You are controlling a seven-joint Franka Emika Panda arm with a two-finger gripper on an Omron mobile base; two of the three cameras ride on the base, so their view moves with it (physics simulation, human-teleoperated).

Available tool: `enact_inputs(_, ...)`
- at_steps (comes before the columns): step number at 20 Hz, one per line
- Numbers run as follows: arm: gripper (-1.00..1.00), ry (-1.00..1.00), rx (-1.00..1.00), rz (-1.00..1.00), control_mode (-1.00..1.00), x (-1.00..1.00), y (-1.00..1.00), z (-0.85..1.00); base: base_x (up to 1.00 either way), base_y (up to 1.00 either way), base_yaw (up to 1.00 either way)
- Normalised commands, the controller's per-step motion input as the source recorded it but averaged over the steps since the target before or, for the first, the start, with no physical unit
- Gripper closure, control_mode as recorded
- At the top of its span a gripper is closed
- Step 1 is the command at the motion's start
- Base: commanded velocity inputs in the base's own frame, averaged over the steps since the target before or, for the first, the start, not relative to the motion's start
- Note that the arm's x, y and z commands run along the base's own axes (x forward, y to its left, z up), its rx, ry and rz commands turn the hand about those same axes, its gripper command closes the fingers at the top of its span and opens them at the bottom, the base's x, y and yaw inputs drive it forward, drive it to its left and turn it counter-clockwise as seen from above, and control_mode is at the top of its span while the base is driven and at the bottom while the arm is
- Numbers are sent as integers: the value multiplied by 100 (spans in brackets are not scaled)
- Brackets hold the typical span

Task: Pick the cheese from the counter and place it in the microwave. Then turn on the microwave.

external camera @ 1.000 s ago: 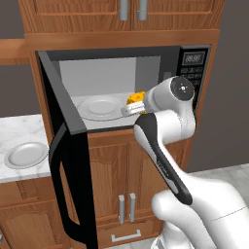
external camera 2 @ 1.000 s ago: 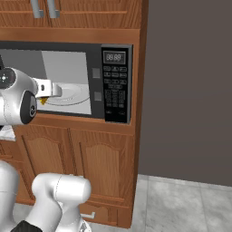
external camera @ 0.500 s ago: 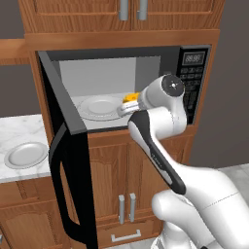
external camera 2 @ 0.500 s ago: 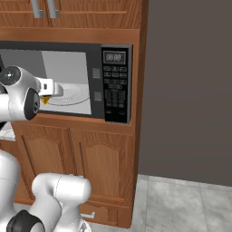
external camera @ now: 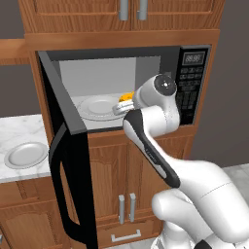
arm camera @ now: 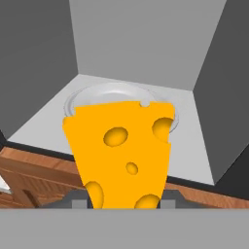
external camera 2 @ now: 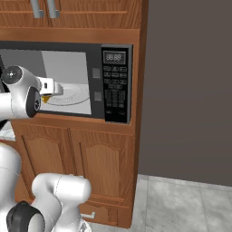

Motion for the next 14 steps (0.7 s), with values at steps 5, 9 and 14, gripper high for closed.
enact_inputs(5, 100, 0, 0, 0, -100, 18, 6, -9, 0, 0, 0)
enact_inputs(9, 100, 0, 0, 0, -100, 19, 6, -9, 0, 0, 0)
enact_inputs(14, 100, 0, -1, 0, -100, 19, 6, -9, 0, 0, 0)
